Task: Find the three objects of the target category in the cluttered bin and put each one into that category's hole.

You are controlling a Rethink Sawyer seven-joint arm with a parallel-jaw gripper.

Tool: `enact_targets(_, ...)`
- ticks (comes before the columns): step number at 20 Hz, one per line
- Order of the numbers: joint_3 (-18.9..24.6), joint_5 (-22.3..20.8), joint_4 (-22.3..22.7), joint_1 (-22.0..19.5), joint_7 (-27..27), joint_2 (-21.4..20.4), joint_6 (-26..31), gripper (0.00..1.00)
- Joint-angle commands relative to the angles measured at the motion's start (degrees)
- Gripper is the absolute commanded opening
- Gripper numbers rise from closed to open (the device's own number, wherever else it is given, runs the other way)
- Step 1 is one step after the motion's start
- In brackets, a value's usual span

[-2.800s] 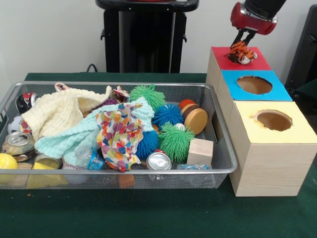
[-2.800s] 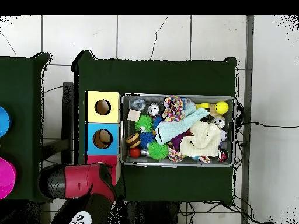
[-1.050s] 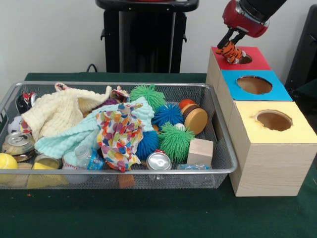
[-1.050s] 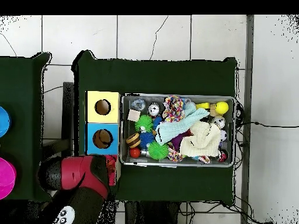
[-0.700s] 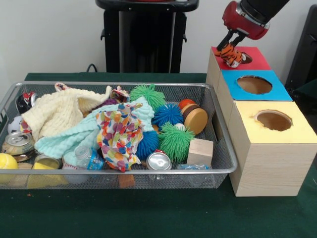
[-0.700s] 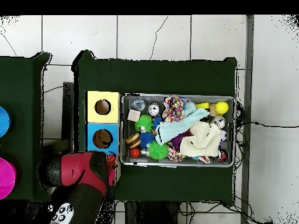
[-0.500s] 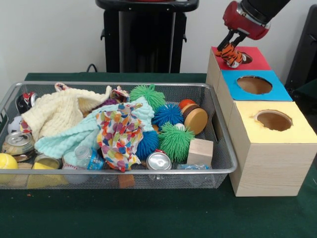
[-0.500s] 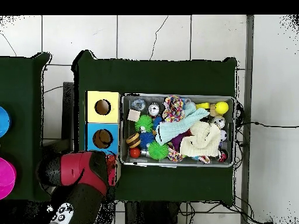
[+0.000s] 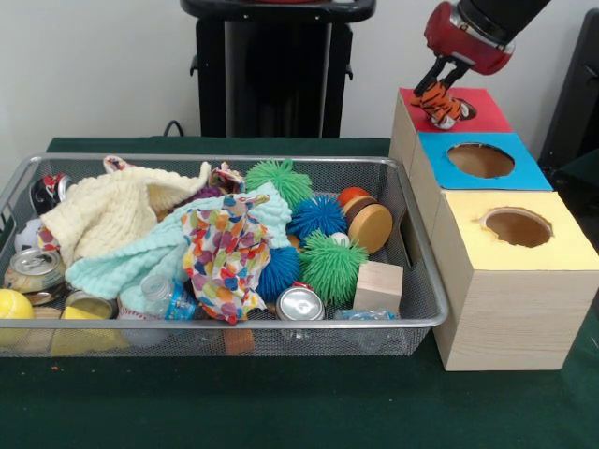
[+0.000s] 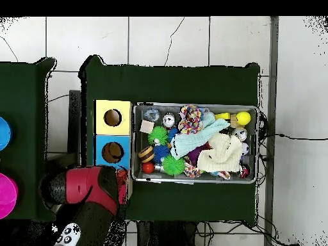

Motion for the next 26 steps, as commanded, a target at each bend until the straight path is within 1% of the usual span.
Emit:
enact_targets(1, 6.8, 2.9, 0.5, -1.3, 10.9, -0.4, 3.0, 0.00)
enact_targets(7, 8.2, 4.6, 3.8, -2.0, 10.2, -2.2, 3.4, 0.00)
enact_targets(9, 8.1, 4.6, 4.1, -1.8, 10.4, -2.3, 3.5, 0.00)
enact_targets(15, 7.2, 4.7, 4.5, -1.0, 11.7, -2.2, 4.4, 0.00)
enact_targets(18, 6.2, 4.2, 3.5, -0.3, 12.8, -1.2, 5.5, 0.00)
enact_targets(21, 5.1, 3.9, 2.6, 0.3, 14.2, -0.3, 8.1, 0.00)
enact_targets(26, 6.4, 5.4, 3.7, -0.5, 14.2, -0.3, 7.4, 0.00)
